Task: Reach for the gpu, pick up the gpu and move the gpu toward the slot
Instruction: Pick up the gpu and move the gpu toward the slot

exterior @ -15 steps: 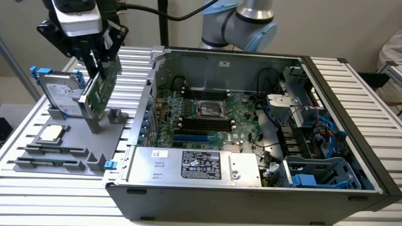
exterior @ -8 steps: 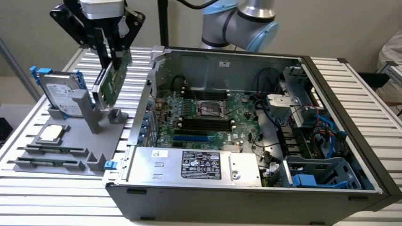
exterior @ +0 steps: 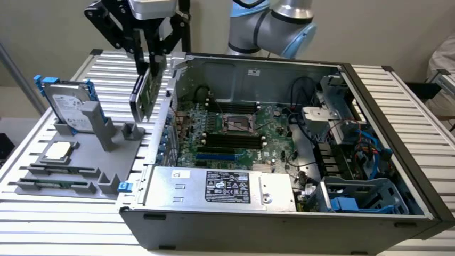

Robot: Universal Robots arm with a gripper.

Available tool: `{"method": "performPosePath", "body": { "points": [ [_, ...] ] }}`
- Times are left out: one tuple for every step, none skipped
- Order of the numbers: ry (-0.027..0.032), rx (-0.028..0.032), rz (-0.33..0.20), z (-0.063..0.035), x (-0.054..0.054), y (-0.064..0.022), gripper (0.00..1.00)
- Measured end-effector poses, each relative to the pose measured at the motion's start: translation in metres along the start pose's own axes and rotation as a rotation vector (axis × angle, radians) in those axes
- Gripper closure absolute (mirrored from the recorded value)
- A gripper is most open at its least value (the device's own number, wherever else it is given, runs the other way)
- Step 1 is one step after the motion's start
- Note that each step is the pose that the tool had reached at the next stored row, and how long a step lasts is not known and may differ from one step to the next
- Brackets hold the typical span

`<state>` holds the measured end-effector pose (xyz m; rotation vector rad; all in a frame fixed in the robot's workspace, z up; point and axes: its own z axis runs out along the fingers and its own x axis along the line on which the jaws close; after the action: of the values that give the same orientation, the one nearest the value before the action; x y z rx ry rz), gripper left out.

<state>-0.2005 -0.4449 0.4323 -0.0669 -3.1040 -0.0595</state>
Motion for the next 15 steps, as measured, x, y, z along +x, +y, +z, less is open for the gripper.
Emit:
{"method": "performPosePath", "body": {
  "points": [
    [0.0006, -0.0016, 0.0, -0.0003, -0.005, 0.0001, 0.74],
    [0.0013, -0.003, 0.0, -0.0005, -0.009, 0.0002, 0.74],
    [0.002, -0.004, 0.0, -0.0008, -0.014, 0.0004, 0.74],
    [0.0027, -0.005, 0.0, -0.0009, -0.018, 0.0005, 0.74],
    [0.0033, -0.0059, 0.0, -0.0011, -0.023, 0.0006, 0.74],
    [0.0039, -0.0066, 0.0, -0.0013, -0.027, 0.0007, 0.74],
    [0.0043, -0.0072, 0.0, -0.0014, -0.032, 0.0009, 0.74],
    [0.0049, -0.0076, 0.0, -0.0016, -0.036, 0.001, 0.74],
    [0.0054, -0.0079, 0.0, -0.0017, -0.041, 0.0012, 0.74],
    [0.0058, -0.0082, 0.0, -0.0018, -0.045, 0.0014, 0.74],
    [0.0063, -0.0081, 0.0, -0.0021, -0.05, 0.0016, 0.74],
    [0.0066, -0.0082, 0.0, -0.0022, -0.054, 0.0018, 0.74],
    [0.0068, -0.0083, 0.0, -0.0024, -0.059, 0.002, 0.74],
    [0.007, -0.0083, 0.0, -0.0026, -0.063, 0.0022, 0.74],
    [0.0072, -0.0083, 0.0, -0.0027, -0.068, 0.0024, 0.74]
  ]
}}
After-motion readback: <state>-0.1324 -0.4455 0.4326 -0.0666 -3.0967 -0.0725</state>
